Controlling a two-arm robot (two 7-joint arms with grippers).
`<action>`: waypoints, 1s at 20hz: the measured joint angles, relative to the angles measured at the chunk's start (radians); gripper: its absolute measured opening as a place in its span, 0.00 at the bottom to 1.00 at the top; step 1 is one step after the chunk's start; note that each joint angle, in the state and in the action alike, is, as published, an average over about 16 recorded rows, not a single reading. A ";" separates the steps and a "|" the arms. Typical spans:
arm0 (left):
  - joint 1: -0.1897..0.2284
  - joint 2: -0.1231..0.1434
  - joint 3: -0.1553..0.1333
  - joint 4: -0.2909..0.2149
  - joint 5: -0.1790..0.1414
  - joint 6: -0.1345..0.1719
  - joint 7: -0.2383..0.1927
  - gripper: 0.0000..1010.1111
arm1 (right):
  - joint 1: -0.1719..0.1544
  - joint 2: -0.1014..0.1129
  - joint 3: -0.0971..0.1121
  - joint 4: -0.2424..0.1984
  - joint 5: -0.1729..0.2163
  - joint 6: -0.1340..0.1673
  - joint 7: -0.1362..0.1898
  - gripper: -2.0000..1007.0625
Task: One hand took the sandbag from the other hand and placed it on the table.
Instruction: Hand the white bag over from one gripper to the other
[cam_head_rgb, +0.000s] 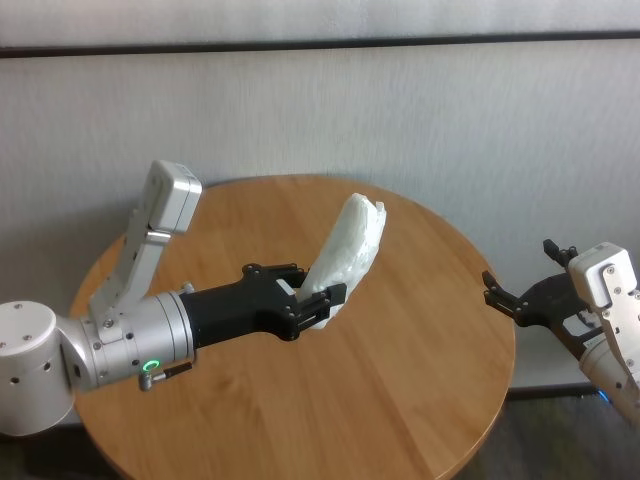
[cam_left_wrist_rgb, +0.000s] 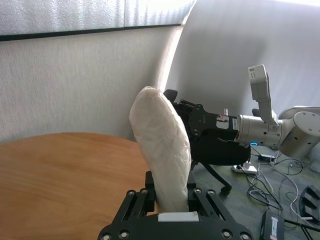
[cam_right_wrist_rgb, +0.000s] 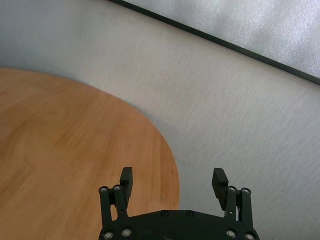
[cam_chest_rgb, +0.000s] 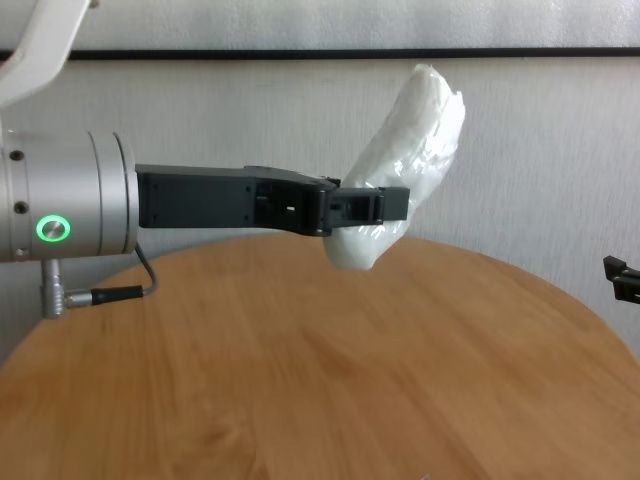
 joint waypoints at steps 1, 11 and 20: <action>0.000 0.000 0.000 0.000 0.000 0.000 0.000 0.36 | 0.000 0.000 0.000 0.000 0.000 0.000 0.000 0.99; 0.000 0.000 0.000 0.000 0.000 -0.001 -0.001 0.36 | -0.001 -0.002 0.004 0.000 -0.001 -0.002 0.006 0.99; 0.000 0.000 0.000 0.000 0.000 -0.001 -0.001 0.36 | -0.008 -0.008 0.018 -0.003 -0.007 -0.011 0.033 0.99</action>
